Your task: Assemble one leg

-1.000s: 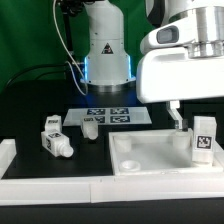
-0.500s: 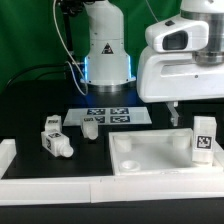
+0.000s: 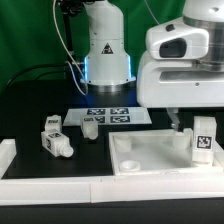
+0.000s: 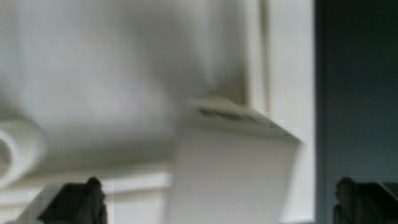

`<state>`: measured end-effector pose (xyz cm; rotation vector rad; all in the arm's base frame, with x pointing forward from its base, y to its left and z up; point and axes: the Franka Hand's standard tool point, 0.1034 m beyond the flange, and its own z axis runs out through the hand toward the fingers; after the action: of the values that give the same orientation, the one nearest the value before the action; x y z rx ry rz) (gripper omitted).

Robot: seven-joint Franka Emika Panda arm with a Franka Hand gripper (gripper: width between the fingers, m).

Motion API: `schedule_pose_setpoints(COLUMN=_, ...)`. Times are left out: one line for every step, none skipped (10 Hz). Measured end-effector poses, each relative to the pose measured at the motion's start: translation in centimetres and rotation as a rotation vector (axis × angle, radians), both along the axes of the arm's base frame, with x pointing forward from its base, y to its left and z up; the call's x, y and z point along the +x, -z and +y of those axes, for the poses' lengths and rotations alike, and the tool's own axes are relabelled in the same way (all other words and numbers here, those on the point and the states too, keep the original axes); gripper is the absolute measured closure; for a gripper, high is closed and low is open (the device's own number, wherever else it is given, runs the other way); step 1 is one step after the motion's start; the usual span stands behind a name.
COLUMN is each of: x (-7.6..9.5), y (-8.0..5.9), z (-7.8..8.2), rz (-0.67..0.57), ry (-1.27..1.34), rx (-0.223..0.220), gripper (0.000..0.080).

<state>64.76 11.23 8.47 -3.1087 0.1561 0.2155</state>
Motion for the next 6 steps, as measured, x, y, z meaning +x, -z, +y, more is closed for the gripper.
schedule_pose_setpoints(x=0.3, y=0.2, z=0.3, rz=-0.026, ry=-0.001, rx=0.002, gripper=0.0151)
schedule_pose_setpoints(x=0.4, y=0.3, z=0.5, rz=-0.043, ry=0.000, rx=0.002, gripper=0.0151)
schedule_pose_setpoints(x=0.3, y=0.7, z=0.7, rz=-0.058, ry=-0.003, rx=0.001, gripper=0.0151)
schedule_pose_setpoints(x=-0.2, y=1.2, z=0.7, rz=-0.060, ry=-0.007, rx=-0.002, gripper=0.0151)
schedule_pose_setpoints(x=-0.5, y=1.3, z=0.4, rz=-0.057, ry=-0.003, rx=-0.004, gripper=0.0151)
schedule_pose_setpoints(x=-0.5, y=1.2, z=0.3, rz=-0.058, ry=-0.001, rx=-0.003, gripper=0.0151)
